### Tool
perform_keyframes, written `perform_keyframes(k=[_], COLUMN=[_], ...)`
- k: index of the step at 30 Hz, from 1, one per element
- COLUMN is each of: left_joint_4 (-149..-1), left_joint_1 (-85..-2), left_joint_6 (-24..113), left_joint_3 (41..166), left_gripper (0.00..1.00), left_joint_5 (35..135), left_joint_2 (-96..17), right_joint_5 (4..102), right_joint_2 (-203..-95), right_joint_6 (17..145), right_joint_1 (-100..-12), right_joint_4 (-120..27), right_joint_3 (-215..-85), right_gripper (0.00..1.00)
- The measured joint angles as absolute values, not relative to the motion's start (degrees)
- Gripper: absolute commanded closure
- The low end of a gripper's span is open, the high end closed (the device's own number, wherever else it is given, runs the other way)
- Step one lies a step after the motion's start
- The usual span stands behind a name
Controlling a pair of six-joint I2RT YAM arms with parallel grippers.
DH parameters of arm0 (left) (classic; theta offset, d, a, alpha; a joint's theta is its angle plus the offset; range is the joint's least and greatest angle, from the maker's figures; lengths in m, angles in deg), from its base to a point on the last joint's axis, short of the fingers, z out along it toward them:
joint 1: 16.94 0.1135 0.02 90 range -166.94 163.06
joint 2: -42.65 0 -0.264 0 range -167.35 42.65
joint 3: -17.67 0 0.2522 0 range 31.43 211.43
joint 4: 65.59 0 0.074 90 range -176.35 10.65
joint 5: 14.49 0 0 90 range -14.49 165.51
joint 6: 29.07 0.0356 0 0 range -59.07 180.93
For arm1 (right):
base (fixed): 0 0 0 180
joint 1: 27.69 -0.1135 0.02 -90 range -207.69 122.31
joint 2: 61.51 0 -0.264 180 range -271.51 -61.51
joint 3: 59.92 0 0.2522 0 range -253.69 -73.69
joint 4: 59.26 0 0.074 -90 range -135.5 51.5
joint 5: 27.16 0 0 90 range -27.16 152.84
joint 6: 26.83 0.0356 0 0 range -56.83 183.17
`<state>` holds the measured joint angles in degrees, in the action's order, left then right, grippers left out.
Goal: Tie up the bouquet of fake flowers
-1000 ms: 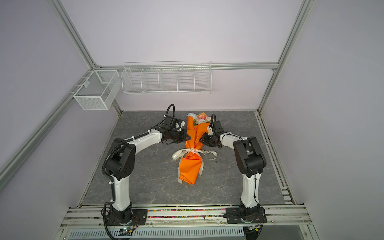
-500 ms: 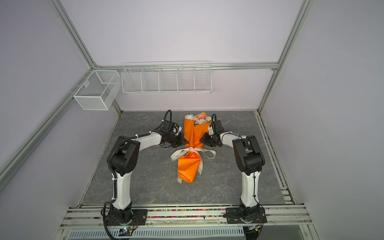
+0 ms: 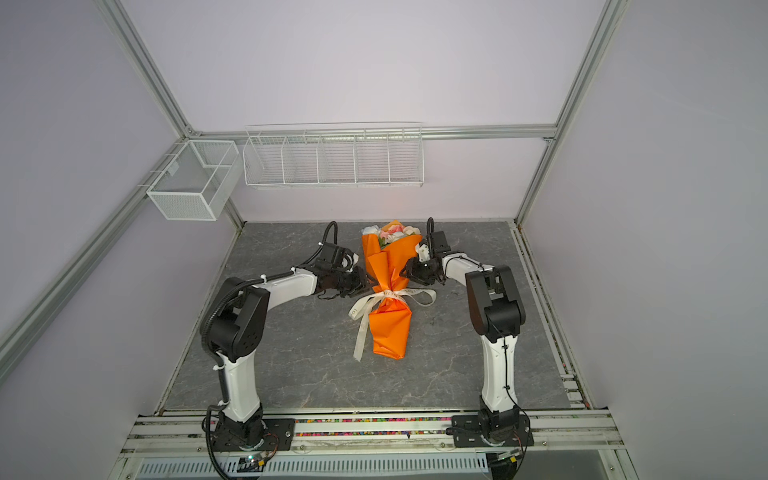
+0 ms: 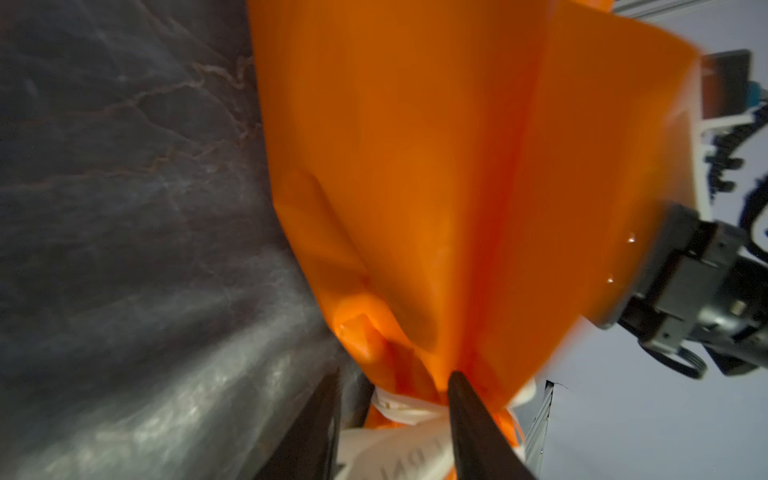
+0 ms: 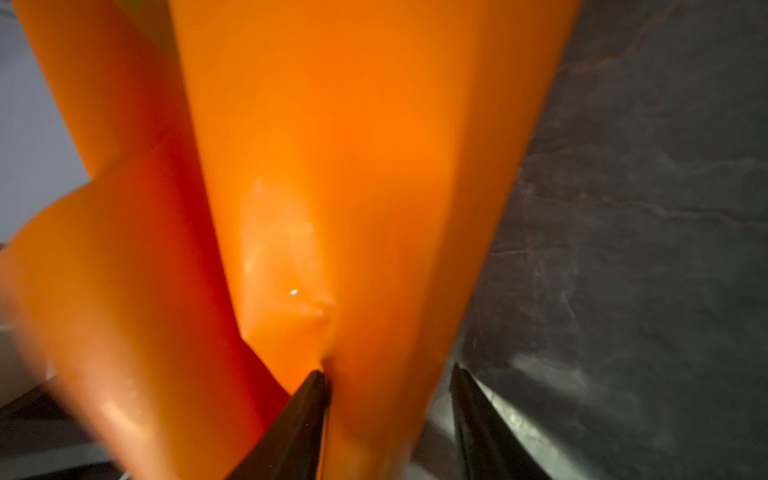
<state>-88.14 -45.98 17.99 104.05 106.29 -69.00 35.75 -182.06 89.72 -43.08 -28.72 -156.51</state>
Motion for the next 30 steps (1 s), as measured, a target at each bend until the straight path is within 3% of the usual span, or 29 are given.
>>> perform_keyframes(k=[3, 8, 11, 13, 15, 16, 20, 21, 26, 30], left_joint_4=[-86.53, -83.40, -83.49, -84.47, -85.21, -85.30, -84.84, -84.78, -82.96, -74.40], left_joint_1=[-45.56, -44.67, -42.44, -38.64, -33.02, -30.70, -23.60, -22.99, -21.63, -20.73], left_joint_6=[17.84, 18.16, 19.98, 22.12, 24.28, 25.31, 30.32, 31.80, 40.57, 47.78], left_joint_3=[102.46, 97.15, 91.29, 87.27, 83.53, 82.15, 75.92, 74.72, 69.96, 63.49], left_gripper=[0.52, 0.50, 0.46, 0.42, 0.38, 0.34, 0.05, 0.00, 0.01, 0.01], left_joint_5=[106.21, 105.51, 103.06, 100.24, 95.93, 93.66, 78.53, 74.56, 57.92, 51.41], left_joint_2=[-64.78, -58.36, -52.22, -46.62, -40.06, -37.22, -25.55, -23.80, -23.52, -28.59], right_joint_5=[36.01, 40.73, 51.27, 60.95, 71.29, 75.00, 87.33, 88.47, 84.07, 77.45], right_joint_2=[-179.54, -170.12, -159.81, -151.52, -143.48, -140.97, -139.79, -141.05, -142.04, -142.85], right_joint_6=[89.00, 86.99, 83.77, 80.74, 77.02, 75.34, 69.87, 69.19, 66.68, 63.56], right_joint_1=[-42.80, -41.93, -40.99, -40.42, -39.67, -39.11, -34.30, -32.88, -29.40, -29.34], right_joint_4=[-27.08, -25.38, -24.94, -26.03, -28.70, -30.30, -35.37, -37.09, -49.42, -56.46], right_joint_3=[-156.49, -154.74, -150.26, -145.50, -140.16, -138.06, -132.60, -130.96, -114.48, -109.52], right_gripper=[0.31, 0.28, 0.21, 0.07, 0.02, 0.00, 0.02, 0.02, 0.03, 0.01])
